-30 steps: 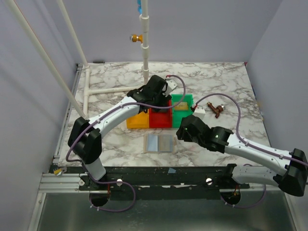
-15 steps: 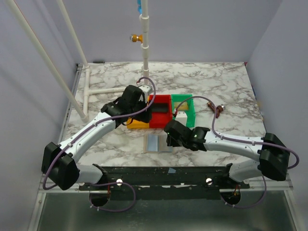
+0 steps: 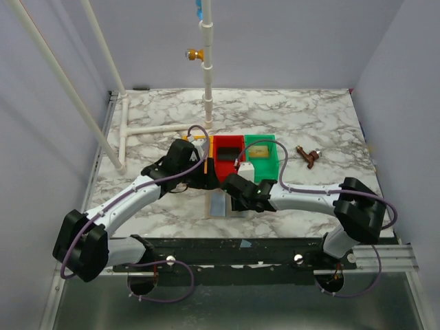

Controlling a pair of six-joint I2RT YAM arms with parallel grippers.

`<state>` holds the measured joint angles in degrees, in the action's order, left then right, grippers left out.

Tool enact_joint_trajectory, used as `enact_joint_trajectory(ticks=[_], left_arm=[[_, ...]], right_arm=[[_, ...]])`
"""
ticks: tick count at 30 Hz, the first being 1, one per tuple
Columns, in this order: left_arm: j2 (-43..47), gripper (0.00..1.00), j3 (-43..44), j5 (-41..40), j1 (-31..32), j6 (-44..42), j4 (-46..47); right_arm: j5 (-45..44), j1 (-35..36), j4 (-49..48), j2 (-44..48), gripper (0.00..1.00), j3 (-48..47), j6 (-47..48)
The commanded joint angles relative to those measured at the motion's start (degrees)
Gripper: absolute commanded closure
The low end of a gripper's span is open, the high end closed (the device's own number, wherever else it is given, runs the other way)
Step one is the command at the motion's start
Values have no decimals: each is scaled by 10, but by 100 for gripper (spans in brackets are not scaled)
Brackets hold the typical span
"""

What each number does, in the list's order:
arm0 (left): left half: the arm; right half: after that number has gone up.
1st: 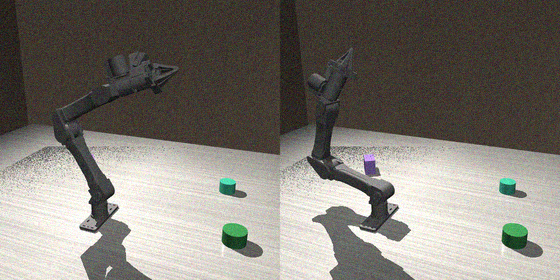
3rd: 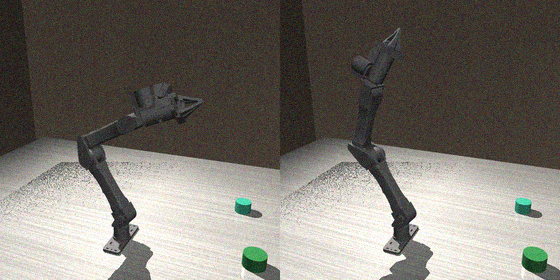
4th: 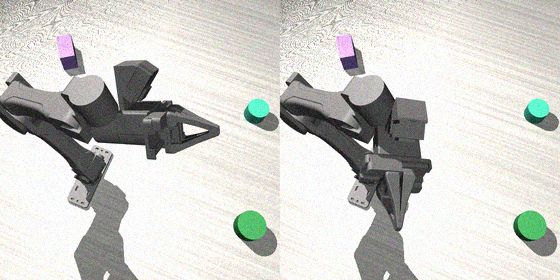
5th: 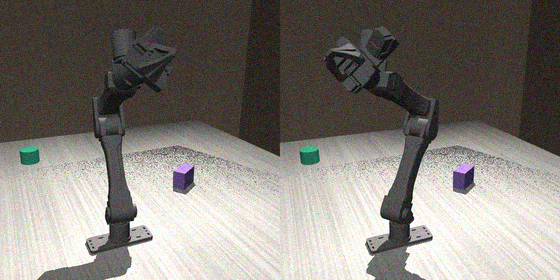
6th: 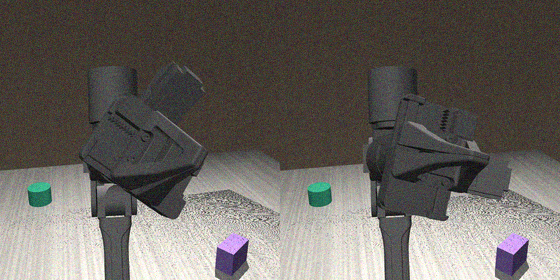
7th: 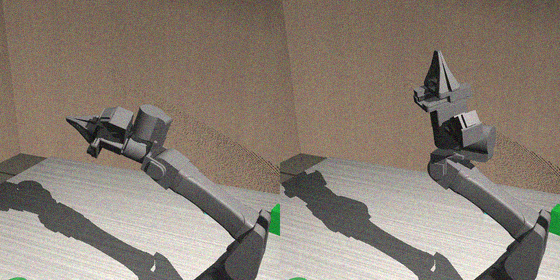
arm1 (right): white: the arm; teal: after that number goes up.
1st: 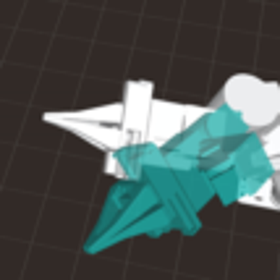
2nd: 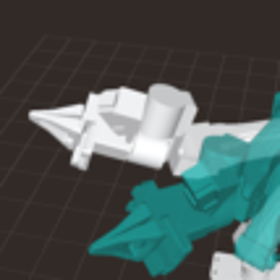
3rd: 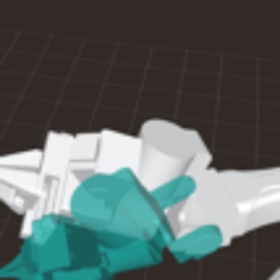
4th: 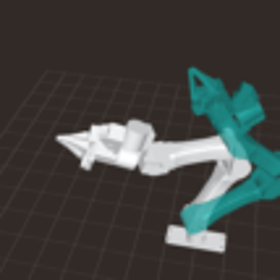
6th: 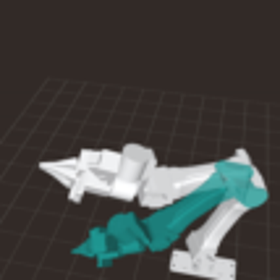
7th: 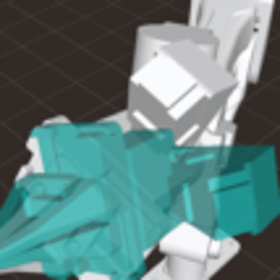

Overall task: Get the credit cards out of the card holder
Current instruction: Remove the credit card from the card holder.

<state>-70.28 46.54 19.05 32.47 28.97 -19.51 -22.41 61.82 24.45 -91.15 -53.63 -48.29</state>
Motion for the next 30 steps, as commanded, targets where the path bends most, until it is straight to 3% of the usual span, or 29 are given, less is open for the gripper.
enact_joint_trajectory(ticks=[1,30], left_arm=[[1,38,-27,54,-4,47,69],[-38,39,-87,72,-4,65,129]], right_arm=[[2,3,-13,-29,59,-16,7],[-30,12,9,-44,58,-16,-2]])
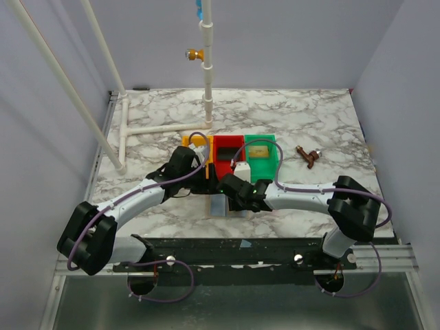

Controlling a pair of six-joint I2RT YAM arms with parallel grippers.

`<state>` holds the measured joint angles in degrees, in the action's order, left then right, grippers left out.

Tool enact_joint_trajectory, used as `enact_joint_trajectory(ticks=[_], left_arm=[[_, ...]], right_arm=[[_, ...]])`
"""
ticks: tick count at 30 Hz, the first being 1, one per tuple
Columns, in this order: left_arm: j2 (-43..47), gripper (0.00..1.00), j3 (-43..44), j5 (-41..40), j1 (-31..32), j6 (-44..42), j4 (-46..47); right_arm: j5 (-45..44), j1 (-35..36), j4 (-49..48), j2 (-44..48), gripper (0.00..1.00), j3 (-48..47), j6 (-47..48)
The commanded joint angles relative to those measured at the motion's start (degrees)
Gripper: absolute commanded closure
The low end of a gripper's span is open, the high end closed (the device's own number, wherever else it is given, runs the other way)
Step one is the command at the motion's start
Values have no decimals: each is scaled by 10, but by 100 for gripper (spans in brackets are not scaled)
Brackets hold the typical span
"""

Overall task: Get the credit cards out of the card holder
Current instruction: Remove the credit card from the card holder.

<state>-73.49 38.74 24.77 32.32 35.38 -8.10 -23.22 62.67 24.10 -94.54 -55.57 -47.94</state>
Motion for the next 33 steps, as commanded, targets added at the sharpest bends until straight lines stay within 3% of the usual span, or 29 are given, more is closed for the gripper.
enact_joint_trajectory(ticks=[1,10,25,33], left_arm=[[-5,40,-11,15,-3,2,15],[-7,41,-28,18,-2,4,24],[9,42,-50,17,-2,7,27],[18,48,-59,11,-2,3,19]], right_arm=[[-22,4,12,-11,58,5,-7],[-15,3,8,-17,59,25,-14],[-8,4,4,-40,76,-16,1],[16,4,-16,-48,76,-29,5]])
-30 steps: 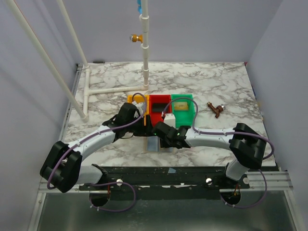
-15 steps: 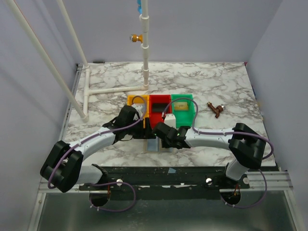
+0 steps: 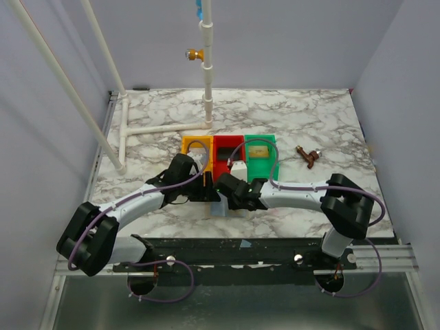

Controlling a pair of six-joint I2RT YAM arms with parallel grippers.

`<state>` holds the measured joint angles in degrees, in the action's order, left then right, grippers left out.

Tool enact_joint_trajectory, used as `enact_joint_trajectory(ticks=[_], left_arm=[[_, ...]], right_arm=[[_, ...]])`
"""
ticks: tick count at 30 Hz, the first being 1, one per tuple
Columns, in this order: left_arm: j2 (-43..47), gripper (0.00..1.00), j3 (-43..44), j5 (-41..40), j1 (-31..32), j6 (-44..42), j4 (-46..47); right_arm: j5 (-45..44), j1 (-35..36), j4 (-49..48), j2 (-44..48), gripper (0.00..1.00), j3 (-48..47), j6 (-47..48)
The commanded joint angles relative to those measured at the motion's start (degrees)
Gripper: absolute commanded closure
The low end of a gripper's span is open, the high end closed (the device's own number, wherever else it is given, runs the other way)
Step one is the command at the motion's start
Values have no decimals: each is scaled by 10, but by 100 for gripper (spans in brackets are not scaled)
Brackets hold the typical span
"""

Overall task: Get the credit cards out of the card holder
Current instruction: Remove the credit card from the card holder.

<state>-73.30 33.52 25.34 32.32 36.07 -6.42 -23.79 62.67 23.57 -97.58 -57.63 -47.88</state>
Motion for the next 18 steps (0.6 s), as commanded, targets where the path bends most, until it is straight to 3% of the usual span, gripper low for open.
enact_joint_trajectory(ticks=[1,6,11,18], left_arm=[[16,50,-7,4,-2,-6,1],[5,61,2,10,8,-2,1],[-15,78,10,19,39,20,27],[-82,96,4,41,51,54,98]], right_arm=[[27,3,-16,-17,76,-8,3],[54,2,-43,-9,75,8,-14],[75,-4,-68,4,76,29,-34],[66,-10,-70,31,77,50,-45]])
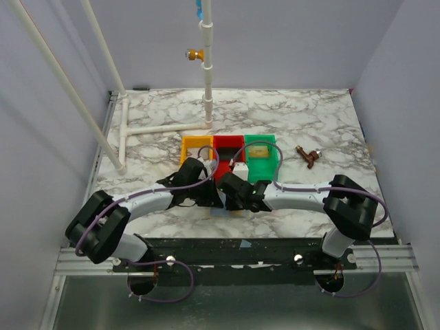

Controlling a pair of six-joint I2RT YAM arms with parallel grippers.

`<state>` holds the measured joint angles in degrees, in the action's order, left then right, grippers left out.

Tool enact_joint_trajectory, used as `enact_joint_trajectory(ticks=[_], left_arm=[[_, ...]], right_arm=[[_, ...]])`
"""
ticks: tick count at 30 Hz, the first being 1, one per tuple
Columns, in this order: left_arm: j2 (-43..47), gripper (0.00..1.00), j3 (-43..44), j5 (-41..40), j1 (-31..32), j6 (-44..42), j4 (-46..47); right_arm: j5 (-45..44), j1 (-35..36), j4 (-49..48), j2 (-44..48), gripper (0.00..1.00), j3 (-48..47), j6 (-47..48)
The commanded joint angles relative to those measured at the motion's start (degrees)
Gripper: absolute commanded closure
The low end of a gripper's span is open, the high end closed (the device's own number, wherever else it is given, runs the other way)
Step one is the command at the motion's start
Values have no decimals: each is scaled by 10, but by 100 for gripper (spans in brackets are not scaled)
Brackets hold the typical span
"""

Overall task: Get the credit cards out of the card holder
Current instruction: Remove the credit card from the card holder.

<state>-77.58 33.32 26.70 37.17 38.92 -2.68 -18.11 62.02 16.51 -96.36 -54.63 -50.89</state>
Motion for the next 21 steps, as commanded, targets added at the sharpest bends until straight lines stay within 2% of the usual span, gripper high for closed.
enact_joint_trajectory(ticks=[1,7,12,21], left_arm=[[-49,96,3,34,3,32,75],[-71,98,6,37,9,45,97],[-85,98,20,-13,21,29,58],[-100,99,17,-60,25,25,45]], right_arm=[[9,-5,1,22,77,24,-16],[12,-8,-5,33,77,34,-19],[15,-9,-12,38,77,37,-19],[6,-12,-10,69,77,41,-20]])
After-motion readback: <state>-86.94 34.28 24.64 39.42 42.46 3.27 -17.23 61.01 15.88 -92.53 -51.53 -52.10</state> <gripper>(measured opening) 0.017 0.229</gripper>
